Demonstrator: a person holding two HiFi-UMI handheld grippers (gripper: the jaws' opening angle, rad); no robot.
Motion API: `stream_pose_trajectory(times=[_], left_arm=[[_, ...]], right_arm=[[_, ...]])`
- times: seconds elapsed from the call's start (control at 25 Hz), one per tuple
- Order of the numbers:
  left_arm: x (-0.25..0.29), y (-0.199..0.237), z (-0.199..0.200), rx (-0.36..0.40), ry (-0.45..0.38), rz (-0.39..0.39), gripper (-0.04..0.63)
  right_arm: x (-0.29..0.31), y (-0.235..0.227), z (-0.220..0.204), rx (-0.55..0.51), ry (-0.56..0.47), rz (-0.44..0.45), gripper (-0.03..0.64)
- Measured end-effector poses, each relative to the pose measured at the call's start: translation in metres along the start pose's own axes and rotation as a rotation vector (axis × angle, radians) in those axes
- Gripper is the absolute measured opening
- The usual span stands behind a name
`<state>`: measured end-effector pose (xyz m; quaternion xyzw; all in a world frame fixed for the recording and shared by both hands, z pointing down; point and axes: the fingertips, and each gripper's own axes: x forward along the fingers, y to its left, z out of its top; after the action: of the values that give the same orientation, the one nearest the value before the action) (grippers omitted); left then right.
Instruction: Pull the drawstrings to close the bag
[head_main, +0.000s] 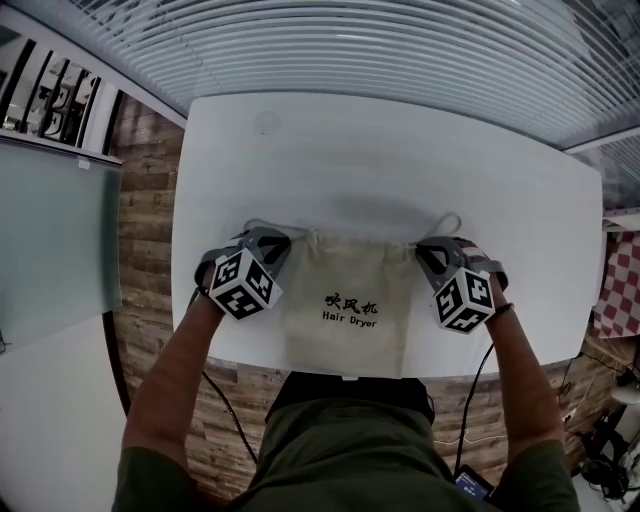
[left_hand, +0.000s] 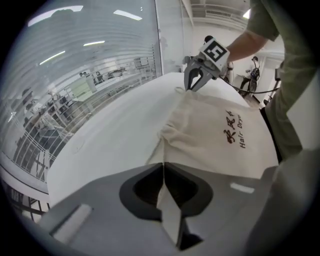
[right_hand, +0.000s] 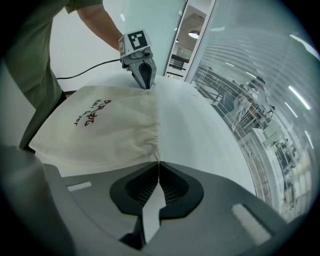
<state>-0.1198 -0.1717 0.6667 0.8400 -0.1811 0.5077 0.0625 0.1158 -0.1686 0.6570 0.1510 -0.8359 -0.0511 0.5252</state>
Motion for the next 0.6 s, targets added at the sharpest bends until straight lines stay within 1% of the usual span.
stream_pose_trajectory(times=[0.12, 0.24, 0.4, 0.52, 0.6], left_arm=[[0.000, -0.001, 0.000, 0.069, 0.021, 0.017, 0.014], [-0.010, 0.000, 0.008, 0.150, 0.022, 0.055, 0.014], [-0.036, 0.006, 0.020, 0.286, 0.041, 0.146, 0.014], [-0.061, 0.010, 0.028, 0.367, 0.041, 0.215, 0.013], [-0.078, 0.010, 0.035, 0.447, 0.045, 0.272, 0.012]], right_arm=[[-0.006, -0.002, 0.002, 0.008, -0.003, -0.016, 0.018], [-0.015, -0.006, 0.005, 0.009, -0.010, -0.041, 0.017], [-0.037, -0.010, 0.010, 0.012, -0.022, -0.080, 0.017], [-0.059, -0.011, 0.016, 0.025, -0.040, -0.108, 0.015], [-0.074, -0.012, 0.022, 0.031, -0.054, -0.131, 0.015]])
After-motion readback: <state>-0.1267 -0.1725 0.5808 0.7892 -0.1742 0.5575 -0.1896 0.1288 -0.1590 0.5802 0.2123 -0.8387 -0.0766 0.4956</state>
